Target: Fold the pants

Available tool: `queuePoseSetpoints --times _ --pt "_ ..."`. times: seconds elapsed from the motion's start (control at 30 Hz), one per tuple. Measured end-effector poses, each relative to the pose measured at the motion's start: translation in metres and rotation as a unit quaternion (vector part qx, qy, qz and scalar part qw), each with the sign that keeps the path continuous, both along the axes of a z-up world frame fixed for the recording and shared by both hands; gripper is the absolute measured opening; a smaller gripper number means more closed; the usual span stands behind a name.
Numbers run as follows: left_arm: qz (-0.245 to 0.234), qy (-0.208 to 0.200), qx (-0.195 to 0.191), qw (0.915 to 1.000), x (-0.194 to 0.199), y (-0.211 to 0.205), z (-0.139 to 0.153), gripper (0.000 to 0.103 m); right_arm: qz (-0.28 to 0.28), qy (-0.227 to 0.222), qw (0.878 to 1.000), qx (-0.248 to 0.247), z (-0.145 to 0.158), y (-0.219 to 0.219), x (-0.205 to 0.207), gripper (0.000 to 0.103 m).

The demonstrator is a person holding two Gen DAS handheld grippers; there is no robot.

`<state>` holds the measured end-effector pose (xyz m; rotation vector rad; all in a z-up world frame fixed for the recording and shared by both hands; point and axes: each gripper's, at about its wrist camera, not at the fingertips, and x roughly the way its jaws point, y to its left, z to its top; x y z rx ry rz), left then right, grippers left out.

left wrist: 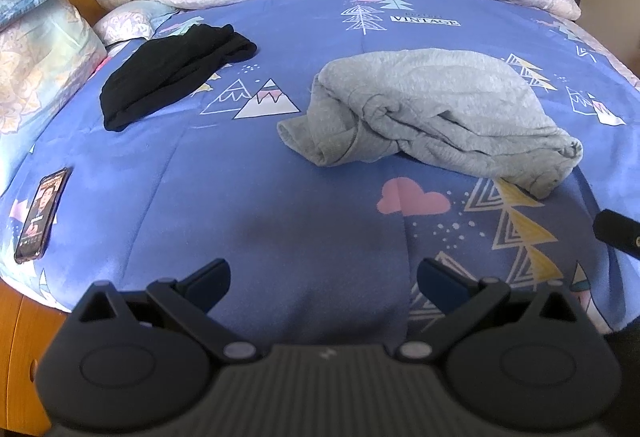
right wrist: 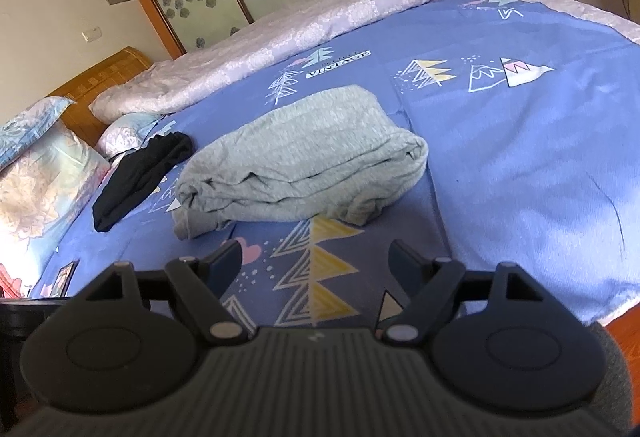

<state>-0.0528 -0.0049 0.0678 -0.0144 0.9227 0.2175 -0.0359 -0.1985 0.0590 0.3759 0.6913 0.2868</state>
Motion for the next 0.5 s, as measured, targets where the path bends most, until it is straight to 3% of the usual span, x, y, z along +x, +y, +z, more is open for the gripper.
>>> queuePoseSetpoints --times 0.27,0.5 --pt "0.008 0.005 0.0 1.0 0.003 0.006 -0.002 0.103 -0.004 0.005 1.0 0.0 -0.002 0.001 0.002 0.082" --pt "0.024 0.005 -0.045 0.9987 0.02 0.029 0.001 0.103 -0.027 0.015 0.999 0.015 -0.006 -0.019 0.016 0.082"
